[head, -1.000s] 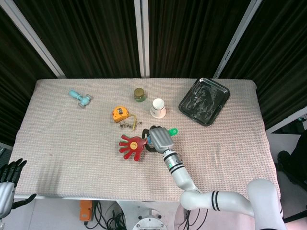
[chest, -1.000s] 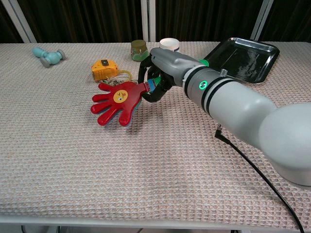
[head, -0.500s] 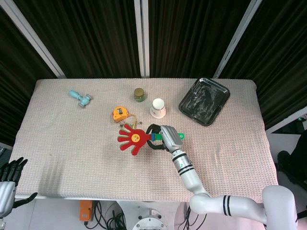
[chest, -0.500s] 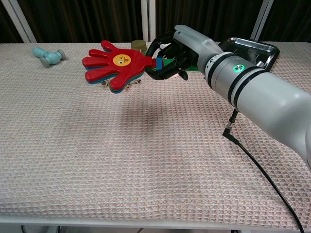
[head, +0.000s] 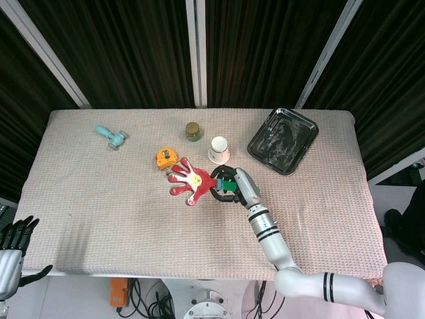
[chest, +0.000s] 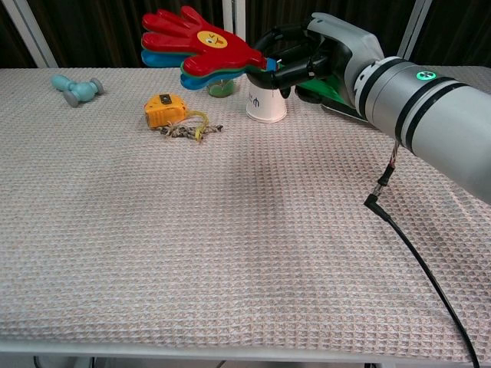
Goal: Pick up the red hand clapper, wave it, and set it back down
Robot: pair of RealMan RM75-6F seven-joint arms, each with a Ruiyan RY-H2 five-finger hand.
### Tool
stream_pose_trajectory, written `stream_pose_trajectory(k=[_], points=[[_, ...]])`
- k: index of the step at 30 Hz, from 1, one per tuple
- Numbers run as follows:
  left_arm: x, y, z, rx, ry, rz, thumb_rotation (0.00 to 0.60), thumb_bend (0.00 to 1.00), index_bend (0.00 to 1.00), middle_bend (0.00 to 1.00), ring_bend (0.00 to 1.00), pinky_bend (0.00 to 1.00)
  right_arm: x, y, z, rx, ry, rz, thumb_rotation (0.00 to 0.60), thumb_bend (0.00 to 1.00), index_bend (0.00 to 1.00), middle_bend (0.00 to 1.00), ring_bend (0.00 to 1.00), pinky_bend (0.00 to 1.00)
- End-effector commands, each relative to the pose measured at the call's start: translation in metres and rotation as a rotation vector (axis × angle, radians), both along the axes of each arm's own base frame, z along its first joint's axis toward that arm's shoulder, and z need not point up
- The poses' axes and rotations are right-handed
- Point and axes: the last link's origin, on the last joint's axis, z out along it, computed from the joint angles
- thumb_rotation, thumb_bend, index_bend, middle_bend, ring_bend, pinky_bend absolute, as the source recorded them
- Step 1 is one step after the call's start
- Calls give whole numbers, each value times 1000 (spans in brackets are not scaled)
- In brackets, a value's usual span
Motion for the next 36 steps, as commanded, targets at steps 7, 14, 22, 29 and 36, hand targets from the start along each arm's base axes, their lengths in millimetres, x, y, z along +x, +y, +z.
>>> stream_pose_trajectory(k=[7,14,22,29,36], points=[[0,1,-2,-2,-2,4,600,87,27,25,0,15,12,4,49,372,-569,-2,600,333,906,653,678,931],[-1,2,-1,3,-2,5,600,87,27,25,0,15,19,12,62,497,-744,4,600,360,905,652,679,931],[-3,0,-1,2,-8,13,600,87,27,25,0,15,-1,4,39,169,-30,362,600,384,906,721,679,931],[-3,1,-3,-7,-20,8,600,86,28,25,0,15,-18,-2,28,-163,720,559,600,389,912,720,678,931],[-2,1,-2,-5,-16,7,600,87,27,25,0,15,-13,2,28,-98,807,431,600,397,915,738,714,932]])
